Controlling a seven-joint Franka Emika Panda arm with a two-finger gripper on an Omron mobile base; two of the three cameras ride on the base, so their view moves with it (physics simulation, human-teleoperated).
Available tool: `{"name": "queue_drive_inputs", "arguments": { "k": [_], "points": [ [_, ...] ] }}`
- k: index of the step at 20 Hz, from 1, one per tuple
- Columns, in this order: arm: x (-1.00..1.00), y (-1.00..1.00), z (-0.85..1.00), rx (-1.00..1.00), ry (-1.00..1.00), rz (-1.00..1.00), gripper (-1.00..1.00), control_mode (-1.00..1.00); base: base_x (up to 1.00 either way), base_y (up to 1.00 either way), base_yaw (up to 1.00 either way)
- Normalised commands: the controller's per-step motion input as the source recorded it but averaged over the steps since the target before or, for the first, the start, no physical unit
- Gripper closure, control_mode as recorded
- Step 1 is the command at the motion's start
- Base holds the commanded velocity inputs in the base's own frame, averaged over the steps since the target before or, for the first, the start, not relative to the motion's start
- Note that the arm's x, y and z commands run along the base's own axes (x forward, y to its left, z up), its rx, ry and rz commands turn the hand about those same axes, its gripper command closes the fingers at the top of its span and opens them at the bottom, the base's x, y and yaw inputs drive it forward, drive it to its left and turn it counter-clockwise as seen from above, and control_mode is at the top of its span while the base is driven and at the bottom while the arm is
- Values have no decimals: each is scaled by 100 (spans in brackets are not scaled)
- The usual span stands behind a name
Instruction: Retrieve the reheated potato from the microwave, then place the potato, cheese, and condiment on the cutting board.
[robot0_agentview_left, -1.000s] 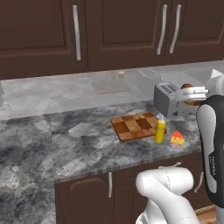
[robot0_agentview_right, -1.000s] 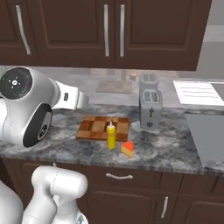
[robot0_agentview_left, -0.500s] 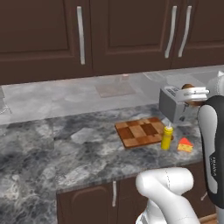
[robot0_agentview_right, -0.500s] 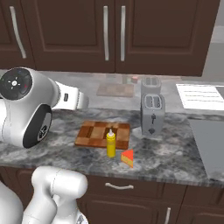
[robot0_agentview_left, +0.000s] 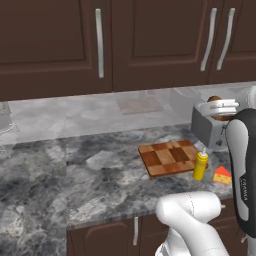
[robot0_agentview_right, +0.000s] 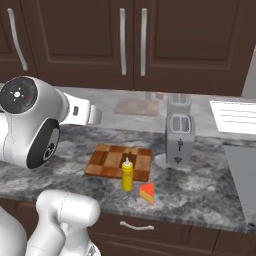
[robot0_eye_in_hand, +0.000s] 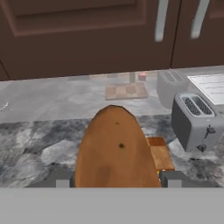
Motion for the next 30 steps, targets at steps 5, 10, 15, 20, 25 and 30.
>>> {"name": "queue_drive_inputs", "arguments": {
  "k": [5,10,15,20,25,30],
  "points": [
    [0,0,0,0,0,0,100,100,39,8,2],
    [0,0,0,0,0,0,100,100,13,4,0],
    [0,0,0,0,0,0,100,100,0,0,0],
    [0,0,0,0,0,0,100,100,0,0,0],
    [0,0,0,0,0,0,100,100,0,0,0],
    [0,0,0,0,0,0,100,-100,0,0,0]
  ]
}}
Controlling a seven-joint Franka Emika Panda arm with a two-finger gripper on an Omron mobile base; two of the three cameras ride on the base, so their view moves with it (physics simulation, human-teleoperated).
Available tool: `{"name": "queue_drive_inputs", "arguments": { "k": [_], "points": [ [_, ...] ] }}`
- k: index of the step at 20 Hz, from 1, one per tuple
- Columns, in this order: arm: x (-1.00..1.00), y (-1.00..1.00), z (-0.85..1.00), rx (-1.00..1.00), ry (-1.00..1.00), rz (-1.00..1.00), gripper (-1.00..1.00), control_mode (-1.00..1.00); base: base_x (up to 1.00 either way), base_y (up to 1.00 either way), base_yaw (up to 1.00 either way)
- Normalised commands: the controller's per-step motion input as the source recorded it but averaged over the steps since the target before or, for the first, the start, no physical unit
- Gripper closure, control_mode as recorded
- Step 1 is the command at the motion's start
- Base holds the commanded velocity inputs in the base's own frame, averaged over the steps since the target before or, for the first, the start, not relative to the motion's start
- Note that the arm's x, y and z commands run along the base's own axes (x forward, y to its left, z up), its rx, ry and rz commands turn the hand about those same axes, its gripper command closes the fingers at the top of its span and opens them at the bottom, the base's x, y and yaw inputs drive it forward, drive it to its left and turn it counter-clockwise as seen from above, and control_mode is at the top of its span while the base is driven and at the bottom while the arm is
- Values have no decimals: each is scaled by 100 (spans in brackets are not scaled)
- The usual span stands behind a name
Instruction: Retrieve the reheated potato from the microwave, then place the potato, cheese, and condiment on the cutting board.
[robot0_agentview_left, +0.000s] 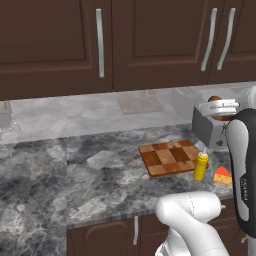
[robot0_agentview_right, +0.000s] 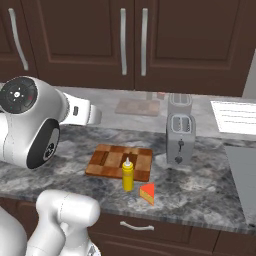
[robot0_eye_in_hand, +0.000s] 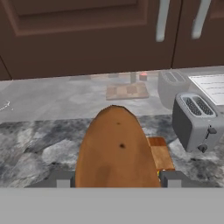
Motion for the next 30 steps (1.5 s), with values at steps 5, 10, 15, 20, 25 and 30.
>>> {"name": "queue_drive_inputs", "arguments": {
  "k": [5,10,15,20,25,30],
  "points": [
    [0,0,0,0,0,0,100,-100,0,0,0],
    [0,0,0,0,0,0,100,-100,0,0,0],
    [-7,0,-3,0,2,0,100,-100,0,0,0],
    [-15,14,-18,-2,4,-1,100,-100,0,0,0],
    [-4,32,-27,-6,2,-5,100,-100,0,0,0],
    [18,29,-29,-6,0,-3,100,-100,0,0,0]
  ]
}}
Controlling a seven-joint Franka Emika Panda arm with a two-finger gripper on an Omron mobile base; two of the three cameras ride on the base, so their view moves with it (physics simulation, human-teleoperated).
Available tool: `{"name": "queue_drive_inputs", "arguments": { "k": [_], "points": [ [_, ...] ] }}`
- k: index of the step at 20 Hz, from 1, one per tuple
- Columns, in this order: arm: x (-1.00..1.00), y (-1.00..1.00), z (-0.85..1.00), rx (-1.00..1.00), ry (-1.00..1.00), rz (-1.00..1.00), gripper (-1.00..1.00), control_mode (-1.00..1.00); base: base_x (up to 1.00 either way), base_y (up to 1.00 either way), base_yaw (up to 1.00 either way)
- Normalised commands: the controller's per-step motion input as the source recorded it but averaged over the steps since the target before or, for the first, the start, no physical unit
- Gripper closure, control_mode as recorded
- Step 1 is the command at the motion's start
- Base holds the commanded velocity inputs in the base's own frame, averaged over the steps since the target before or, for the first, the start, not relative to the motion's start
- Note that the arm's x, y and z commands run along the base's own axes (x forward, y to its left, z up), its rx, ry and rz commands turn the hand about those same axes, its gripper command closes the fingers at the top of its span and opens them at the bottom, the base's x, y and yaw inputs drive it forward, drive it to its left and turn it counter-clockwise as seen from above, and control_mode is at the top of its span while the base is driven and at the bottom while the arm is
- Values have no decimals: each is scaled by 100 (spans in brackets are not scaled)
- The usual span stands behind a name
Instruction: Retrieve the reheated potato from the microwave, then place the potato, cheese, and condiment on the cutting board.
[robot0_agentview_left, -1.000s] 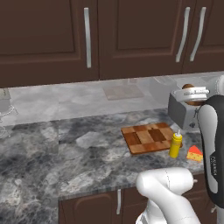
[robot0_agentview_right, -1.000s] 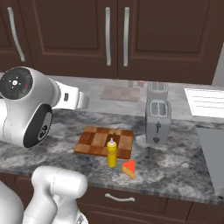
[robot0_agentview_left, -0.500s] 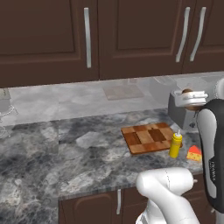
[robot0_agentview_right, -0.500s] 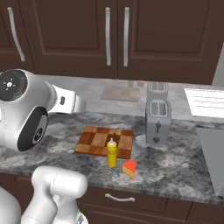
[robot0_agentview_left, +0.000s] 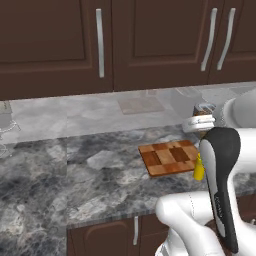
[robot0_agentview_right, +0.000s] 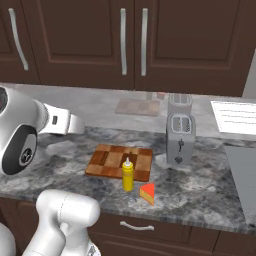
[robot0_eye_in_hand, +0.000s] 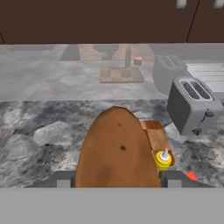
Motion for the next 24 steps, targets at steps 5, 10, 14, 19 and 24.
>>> {"name": "queue_drive_inputs", "arguments": {
  "k": [5,10,14,19,24],
  "points": [
    [30,10,-31,-3,1,-1,100,-100,0,0,0],
    [30,5,-26,0,0,0,100,-100,0,0,0],
    [37,0,-20,0,0,0,100,-100,0,0,0],
    [38,0,-15,0,3,0,100,-100,0,0,0],
    [29,-3,-15,2,1,0,100,-100,0,0,0]
  ]
}}
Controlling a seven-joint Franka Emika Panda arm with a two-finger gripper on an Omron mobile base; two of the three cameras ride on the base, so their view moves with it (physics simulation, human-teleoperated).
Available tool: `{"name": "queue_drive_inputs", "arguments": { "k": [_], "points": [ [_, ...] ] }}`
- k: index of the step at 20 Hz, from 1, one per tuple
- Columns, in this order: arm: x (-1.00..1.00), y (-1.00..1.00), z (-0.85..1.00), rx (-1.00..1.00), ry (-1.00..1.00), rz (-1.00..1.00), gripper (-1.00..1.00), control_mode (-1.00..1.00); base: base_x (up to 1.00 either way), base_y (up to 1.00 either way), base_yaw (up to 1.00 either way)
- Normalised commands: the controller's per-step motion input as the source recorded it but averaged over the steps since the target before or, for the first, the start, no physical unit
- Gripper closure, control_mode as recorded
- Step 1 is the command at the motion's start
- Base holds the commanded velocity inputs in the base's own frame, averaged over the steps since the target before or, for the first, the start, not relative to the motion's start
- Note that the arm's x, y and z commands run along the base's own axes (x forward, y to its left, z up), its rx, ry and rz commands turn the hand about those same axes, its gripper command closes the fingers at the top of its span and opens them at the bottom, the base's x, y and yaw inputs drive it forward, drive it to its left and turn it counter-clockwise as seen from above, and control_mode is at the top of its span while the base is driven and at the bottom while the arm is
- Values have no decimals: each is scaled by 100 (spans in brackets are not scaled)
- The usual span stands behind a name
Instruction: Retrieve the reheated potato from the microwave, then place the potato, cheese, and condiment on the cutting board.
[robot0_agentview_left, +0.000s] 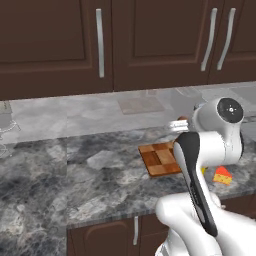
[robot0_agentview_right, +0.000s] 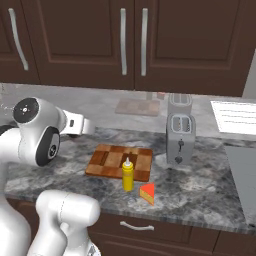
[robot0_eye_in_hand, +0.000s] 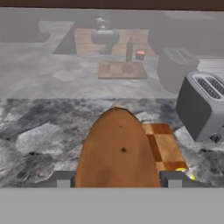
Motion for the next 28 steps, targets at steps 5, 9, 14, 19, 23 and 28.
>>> {"name": "queue_drive_inputs", "arguments": {
  "k": [5,9,14,19,23,28],
  "points": [
    [23,-5,-21,4,0,2,100,-100,0,0,0],
    [18,-3,-26,2,0,0,100,-100,0,0,0],
    [3,-2,-34,0,0,0,100,-100,0,0,0],
    [10,0,-37,0,2,0,100,-100,0,0,0],
    [7,0,-33,0,8,0,100,-100,0,0,0],
    [16,0,-23,0,15,0,100,-100,0,0,0]
  ]
}}
